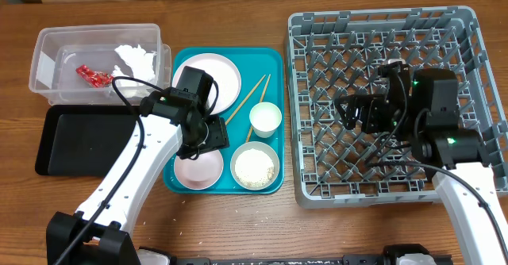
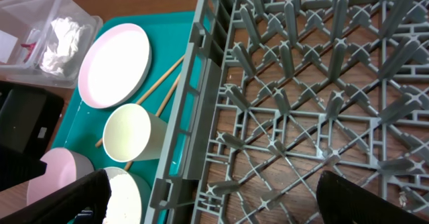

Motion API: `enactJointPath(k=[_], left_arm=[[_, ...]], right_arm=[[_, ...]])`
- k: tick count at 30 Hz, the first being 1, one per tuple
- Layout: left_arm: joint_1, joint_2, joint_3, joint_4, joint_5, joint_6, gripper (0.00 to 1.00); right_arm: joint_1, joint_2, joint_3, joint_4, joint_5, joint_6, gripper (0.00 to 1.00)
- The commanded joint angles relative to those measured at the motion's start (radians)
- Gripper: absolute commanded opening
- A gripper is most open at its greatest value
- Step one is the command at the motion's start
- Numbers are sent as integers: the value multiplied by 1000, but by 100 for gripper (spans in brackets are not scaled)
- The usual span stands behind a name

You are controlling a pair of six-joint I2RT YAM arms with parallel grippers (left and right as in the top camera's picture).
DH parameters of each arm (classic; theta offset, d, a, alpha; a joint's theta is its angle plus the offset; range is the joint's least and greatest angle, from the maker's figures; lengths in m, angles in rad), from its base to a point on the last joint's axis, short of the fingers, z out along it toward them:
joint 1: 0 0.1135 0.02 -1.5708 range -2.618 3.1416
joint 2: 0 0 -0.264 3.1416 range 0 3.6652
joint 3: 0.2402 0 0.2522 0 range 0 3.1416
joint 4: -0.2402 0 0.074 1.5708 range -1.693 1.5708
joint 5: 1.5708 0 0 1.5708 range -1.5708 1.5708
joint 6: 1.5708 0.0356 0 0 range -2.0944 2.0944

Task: Sort waste into correct bins and load items into the dishwasher
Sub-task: 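Move the left gripper to the rice bowl and grasp its rim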

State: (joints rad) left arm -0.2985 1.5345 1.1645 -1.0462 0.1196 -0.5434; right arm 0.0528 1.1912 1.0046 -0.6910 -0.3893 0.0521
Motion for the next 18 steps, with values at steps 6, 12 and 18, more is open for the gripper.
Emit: enactJointPath(k=[6,12,18], left_arm=[[0,3,-8,43,27,52,67],[-64,6,-8,104,34,225,67],[-124,56,-8,132,24,299,65]], right_arm=[[-3,18,24,13,-9,0,100],[-3,18,24,20,-8,0,100],[-3,18,24,20,-9,0,100]])
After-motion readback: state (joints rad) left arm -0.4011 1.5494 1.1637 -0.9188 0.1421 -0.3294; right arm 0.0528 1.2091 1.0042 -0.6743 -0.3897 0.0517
